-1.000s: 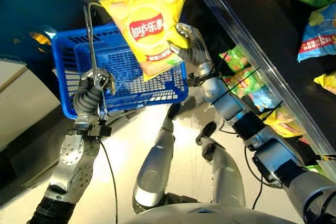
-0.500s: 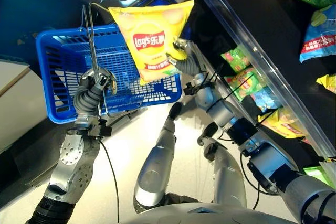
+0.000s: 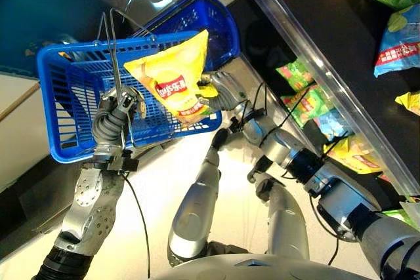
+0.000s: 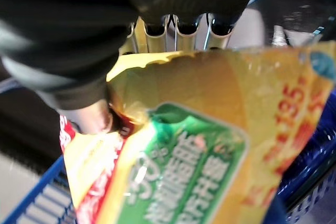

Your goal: Pick up the snacks into the basket

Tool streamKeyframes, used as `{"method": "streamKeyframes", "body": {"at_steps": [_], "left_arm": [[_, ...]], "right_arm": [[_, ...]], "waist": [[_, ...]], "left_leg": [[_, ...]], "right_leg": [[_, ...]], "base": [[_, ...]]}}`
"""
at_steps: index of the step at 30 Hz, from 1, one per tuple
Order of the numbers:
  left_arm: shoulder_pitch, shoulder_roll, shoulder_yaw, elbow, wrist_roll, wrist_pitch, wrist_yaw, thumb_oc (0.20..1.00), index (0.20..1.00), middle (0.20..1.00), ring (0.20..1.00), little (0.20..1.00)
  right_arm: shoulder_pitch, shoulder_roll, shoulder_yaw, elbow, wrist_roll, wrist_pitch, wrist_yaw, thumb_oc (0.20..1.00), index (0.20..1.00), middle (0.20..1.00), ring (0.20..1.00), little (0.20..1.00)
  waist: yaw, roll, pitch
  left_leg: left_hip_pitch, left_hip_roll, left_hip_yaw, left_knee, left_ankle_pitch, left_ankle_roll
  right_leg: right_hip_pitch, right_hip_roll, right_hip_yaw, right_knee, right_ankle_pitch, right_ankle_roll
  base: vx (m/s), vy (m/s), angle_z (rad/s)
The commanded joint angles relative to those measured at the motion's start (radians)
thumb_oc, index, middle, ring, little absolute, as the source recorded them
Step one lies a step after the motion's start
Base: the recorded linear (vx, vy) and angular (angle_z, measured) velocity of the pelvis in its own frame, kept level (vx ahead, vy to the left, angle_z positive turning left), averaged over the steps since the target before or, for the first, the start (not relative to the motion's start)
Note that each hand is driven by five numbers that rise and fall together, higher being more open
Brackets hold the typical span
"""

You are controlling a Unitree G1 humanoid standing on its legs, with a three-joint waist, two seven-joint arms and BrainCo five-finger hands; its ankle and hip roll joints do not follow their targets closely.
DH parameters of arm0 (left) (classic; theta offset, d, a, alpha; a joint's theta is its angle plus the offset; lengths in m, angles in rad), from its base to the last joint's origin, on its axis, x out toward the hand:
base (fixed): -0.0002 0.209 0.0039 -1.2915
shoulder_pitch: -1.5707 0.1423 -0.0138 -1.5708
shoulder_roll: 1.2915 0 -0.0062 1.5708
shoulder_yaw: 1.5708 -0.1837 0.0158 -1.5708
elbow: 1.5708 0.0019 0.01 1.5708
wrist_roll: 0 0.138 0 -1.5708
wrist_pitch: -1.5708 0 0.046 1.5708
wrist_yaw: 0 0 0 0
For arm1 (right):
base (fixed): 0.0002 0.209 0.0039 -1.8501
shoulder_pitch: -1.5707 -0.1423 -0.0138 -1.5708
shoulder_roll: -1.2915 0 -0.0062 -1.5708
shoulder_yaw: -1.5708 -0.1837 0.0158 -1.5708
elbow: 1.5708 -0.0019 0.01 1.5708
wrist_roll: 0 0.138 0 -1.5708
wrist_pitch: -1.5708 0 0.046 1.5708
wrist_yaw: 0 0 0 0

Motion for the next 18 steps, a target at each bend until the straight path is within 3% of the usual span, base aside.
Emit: {"method": "streamKeyframes", "body": {"at_steps": [1,3,10,18], "left_arm": [[-0.088,0.023,0.052,-0.195,-0.008,-0.163,-0.047,0.200,0.200,0.200,0.200,0.200],[-0.092,0.033,0.040,-0.187,-0.016,-0.164,-0.054,0.200,0.200,0.200,0.200,0.200],[-0.095,0.030,0.044,-0.184,-0.009,-0.161,-0.047,0.200,0.200,0.200,0.200,0.200],[-0.101,0.001,0.043,-0.174,0.010,-0.152,-0.025,0.200,0.200,0.200,0.200,0.200]], "right_arm": [[-0.013,-0.014,0.145,0.087,-0.119,-0.027,0.041,0.200,0.200,0.200,0.200,0.200],[-0.028,-0.029,0.177,0.118,-0.179,-0.025,0.024,0.200,0.200,0.200,0.200,0.200],[-0.015,0.003,0.164,0.154,-0.172,-0.007,0.039,0.200,0.200,0.200,0.200,0.200],[-0.153,0.108,0.148,0.186,-0.133,0.025,0.043,0.200,0.200,0.200,0.200,0.200]], "waist": [[-0.004,0.023,-0.067],[0.001,0.027,-0.071],[0.004,0.025,-0.070],[0.009,0.026,-0.070]], "left_leg": [[0.006,-0.048,0.016,-0.011,-0.021,0.040],[0.005,-0.049,0.012,-0.011,-0.022,0.041],[0.007,-0.046,0.017,-0.014,-0.021,0.046],[0.010,-0.043,0.023,-0.018,-0.021,0.048]], "right_leg": [[0.094,-0.006,0.006,-0.109,0.096,0.131],[0.094,-0.007,0.004,-0.108,0.094,0.131],[0.089,-0.005,0.009,-0.111,0.098,0.133],[0.086,-0.003,0.015,-0.112,0.098,0.129]], "base": [[0.00,0.000,0.00],[0.00,0.000,0.00],[0.00,0.000,0.00],[0.00,0.000,0.00]]}}
